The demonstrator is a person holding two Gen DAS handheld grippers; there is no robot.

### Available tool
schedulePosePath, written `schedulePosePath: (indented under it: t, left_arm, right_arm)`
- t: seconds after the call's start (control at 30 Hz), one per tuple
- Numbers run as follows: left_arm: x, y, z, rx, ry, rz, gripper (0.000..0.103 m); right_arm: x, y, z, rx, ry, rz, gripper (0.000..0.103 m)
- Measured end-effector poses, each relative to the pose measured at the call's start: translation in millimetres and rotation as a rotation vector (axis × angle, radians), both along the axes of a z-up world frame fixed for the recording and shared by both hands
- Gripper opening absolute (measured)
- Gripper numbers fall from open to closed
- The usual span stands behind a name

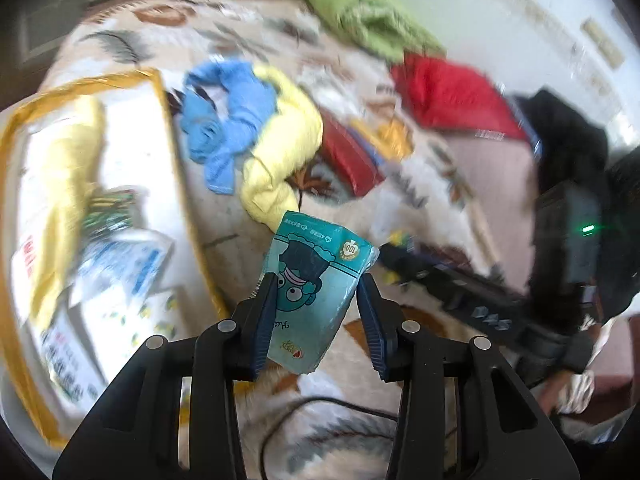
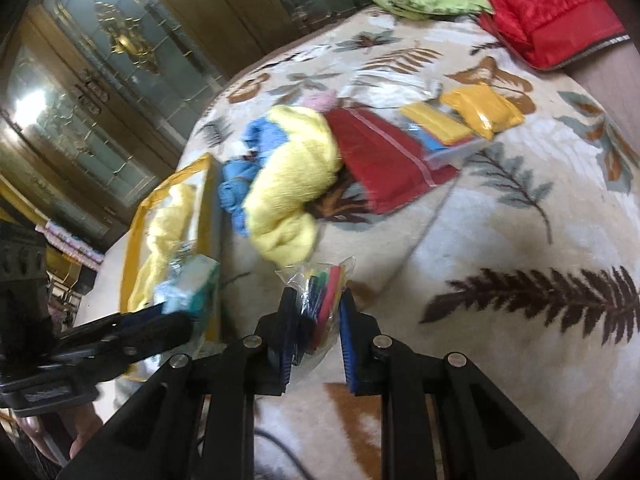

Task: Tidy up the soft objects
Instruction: 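Carry the teal package and stick bag over the tray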

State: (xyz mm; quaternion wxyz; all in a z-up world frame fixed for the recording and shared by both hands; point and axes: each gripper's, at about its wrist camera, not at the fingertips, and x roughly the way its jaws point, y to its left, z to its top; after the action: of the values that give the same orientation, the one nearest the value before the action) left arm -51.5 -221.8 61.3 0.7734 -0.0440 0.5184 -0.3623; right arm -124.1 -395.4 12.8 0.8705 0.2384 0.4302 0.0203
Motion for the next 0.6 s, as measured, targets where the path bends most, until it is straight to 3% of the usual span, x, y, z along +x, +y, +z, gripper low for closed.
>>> schedulePosePath:
  t: [0.07, 0.2, 0.33, 0.47, 0.6]
  left_arm:
    - [-4, 21, 12, -0.023, -0.015, 0.055, 0.04]
    - [-9, 66, 35, 0.004, -0.097, 0.209, 0.04]
    - [4, 119, 41, -0.054, -0.077, 0.372, 0.039]
    - [17, 150, 39, -0.025, -0.082, 0.464, 0.039]
    - [35, 159, 33, 0.024, -0.108, 0.49, 0.039]
  right_arm:
    - [0, 12, 5, -0.006, -0.014, 0.033, 0.019]
    - [2, 44, 11, -0.001, -0.042, 0.113, 0.019]
    - [8, 76, 15, -0.004, -0.057, 0.186, 0.019]
    - [23, 100, 19, -0.007, -0.071, 0.243, 0.019]
    - [49, 118, 20, -0.016, -0.072, 0.275, 0.019]
